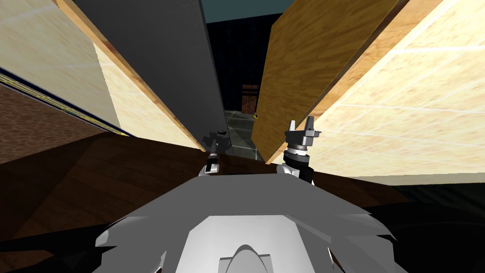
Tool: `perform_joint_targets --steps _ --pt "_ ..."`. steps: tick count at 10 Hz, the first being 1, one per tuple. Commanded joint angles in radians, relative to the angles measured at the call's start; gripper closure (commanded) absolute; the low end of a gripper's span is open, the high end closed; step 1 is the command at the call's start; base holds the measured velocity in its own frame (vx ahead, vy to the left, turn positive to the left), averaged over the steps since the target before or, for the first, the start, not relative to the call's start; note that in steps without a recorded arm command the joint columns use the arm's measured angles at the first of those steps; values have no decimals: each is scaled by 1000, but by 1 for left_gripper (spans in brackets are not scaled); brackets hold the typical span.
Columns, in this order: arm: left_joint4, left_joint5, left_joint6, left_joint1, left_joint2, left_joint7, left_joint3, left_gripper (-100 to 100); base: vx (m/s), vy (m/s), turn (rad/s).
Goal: Push the door open
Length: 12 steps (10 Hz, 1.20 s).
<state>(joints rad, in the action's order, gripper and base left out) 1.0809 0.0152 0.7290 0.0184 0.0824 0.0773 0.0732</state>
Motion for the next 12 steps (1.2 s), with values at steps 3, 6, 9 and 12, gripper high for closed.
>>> perform_joint_targets --steps 3,6,9,12 --pt "-85 6 10 -32 -16 2 3 -100 29 141 -164" --pt "-144 11 17 -54 -29 4 6 -100 24 157 -162" --pt "-211 16 26 -78 -46 5 8 -100 33 145 -140" --pt "-269 20 33 -100 -64 6 10 -100 23 137 -140"
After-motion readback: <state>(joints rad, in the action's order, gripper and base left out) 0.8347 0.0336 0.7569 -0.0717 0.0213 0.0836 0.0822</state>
